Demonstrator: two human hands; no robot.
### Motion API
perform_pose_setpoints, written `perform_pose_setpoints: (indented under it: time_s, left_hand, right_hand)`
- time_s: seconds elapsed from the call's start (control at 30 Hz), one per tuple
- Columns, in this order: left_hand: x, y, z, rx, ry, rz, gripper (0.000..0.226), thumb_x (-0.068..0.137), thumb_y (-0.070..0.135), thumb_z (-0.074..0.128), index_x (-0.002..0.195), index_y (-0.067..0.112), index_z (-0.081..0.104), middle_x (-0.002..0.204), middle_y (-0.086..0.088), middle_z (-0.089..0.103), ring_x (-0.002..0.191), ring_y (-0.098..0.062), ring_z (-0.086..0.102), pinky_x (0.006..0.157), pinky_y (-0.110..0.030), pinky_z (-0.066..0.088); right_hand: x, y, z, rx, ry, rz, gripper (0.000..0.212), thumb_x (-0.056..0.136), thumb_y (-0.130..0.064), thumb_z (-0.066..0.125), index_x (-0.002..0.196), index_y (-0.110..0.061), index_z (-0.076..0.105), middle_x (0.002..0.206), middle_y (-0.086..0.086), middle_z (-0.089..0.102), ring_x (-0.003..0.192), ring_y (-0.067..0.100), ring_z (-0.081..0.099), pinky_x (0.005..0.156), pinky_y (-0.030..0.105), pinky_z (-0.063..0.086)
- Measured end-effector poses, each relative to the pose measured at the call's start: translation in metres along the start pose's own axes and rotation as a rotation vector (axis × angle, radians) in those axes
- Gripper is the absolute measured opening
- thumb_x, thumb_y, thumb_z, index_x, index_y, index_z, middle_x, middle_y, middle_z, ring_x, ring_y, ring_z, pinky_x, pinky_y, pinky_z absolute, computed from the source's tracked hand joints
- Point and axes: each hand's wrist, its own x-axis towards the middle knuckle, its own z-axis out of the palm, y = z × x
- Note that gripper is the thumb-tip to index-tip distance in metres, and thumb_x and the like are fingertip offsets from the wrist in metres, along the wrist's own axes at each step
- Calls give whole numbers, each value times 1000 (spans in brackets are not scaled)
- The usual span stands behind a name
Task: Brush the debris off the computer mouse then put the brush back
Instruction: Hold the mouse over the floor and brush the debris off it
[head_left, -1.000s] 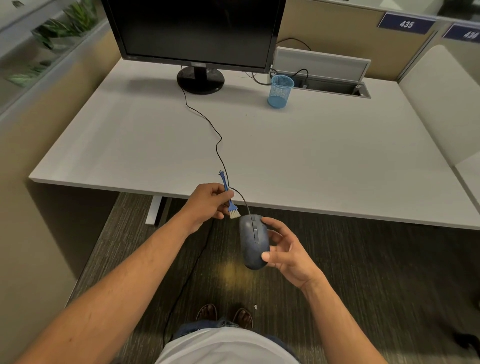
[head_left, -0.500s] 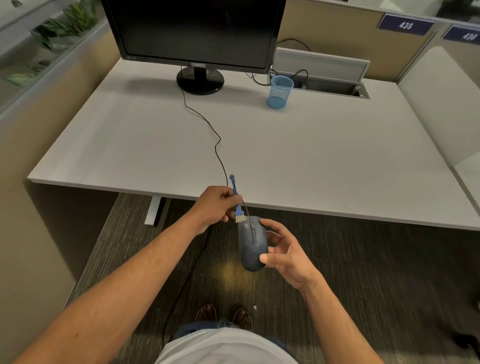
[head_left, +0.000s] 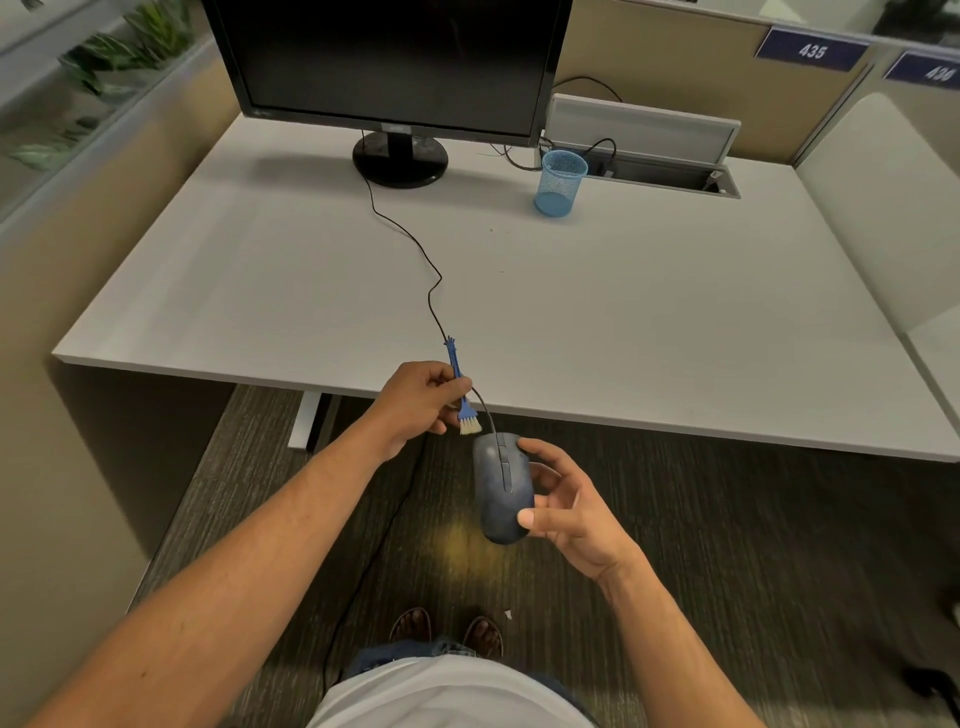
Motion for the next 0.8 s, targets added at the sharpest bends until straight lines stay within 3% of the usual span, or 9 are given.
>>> perform_pose_setpoints:
  time_s: [0.27, 0.63, 0.8]
  left_hand:
    - [-3, 3, 19, -22, -7, 5, 14, 98, 23, 62, 98, 10, 69, 85, -6, 72, 60, -6, 65, 52, -17, 48]
    - [-7, 3, 8, 92, -138, -9, 13, 97, 21, 63, 97, 10, 70, 77, -4, 66, 57, -3, 60, 51, -16, 46]
    - [-10, 0, -3, 143, -184, -15, 15, 97, 23, 64, 88, 13, 70, 67, 3, 64, 58, -5, 60, 52, -17, 46]
  right_hand:
    - [-1, -1, 5, -34, -16, 6, 78, 68, 0, 83, 137, -22, 57, 136, 13, 61, 109, 41, 67, 85, 49, 60]
    - [-4, 0, 0, -26, -2, -6, 78, 67, 0, 85, 136, -24, 59, 139, 15, 58, 113, 42, 66, 86, 48, 59]
    - [-7, 2, -1, -17, 28, -18, 79, 67, -1, 85, 137, -25, 58, 140, 16, 57, 114, 41, 66, 85, 50, 59]
